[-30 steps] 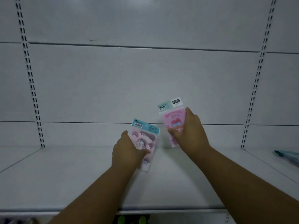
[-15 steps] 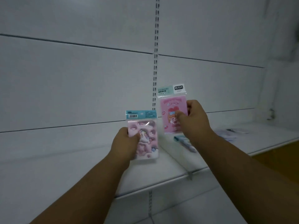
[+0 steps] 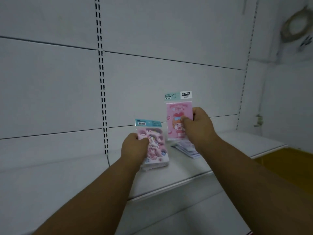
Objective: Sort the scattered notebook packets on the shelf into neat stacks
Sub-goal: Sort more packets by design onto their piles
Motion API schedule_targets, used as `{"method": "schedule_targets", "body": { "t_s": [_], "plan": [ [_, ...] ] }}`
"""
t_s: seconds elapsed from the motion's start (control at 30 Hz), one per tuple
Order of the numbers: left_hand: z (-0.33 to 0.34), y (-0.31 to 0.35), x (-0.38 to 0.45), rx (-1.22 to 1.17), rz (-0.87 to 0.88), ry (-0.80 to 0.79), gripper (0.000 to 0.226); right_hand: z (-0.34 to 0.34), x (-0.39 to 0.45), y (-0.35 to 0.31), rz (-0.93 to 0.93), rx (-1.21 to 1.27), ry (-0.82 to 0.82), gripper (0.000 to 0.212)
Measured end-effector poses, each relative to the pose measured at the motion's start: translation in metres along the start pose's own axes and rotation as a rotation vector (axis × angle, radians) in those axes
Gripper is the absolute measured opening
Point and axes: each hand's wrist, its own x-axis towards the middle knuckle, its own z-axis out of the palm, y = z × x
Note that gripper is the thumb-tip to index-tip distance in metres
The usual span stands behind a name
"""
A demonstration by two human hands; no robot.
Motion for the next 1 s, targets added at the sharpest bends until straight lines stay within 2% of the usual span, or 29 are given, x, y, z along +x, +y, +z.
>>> {"method": "schedule_targets", "body": {
  "t_s": [0.17,0.3,0.37,0.43,0.5,0.63,0.73,0.87,1.0],
  "plan": [
    [0.012,-0.020,0.034,0.223,-0.061,0.025,0.025,0.021,0.029,0.020,0.073,-0.071,-0.128,0.012],
    [0.007,-0.025,0.044,0.640,-0.067,-0.067,0.019,0.032,0.049,0.032,0.099,-0.155,-0.175,0.016],
    [0.002,-0.020,0.045,0.841,-0.052,-0.070,0.025,0.035,0.057,0.038,0.114,-0.143,-0.186,0.012],
    [0.003,-0.015,0.043,0.949,-0.005,-0.045,0.033,0.035,0.064,0.044,0.146,-0.110,-0.211,0.022],
    [0.013,-0.010,0.044,0.934,0.114,-0.020,0.030,0.033,0.073,0.049,0.165,-0.109,-0.255,0.029],
    [0.053,0.004,0.040,0.813,0.320,-0.047,0.025,0.018,0.102,0.065,0.216,-0.133,-0.280,0.021],
    [0.097,0.009,0.035,0.818,0.408,-0.088,0.023,-0.005,0.129,0.086,0.252,-0.168,-0.267,0.010],
    [0.145,0.010,0.034,0.785,0.487,-0.049,0.020,-0.030,0.161,0.126,0.320,-0.249,-0.297,0.005],
    [0.173,0.005,0.038,0.809,0.511,-0.005,0.022,-0.030,0.171,0.162,0.344,-0.365,-0.440,0.019]
  ]
}}
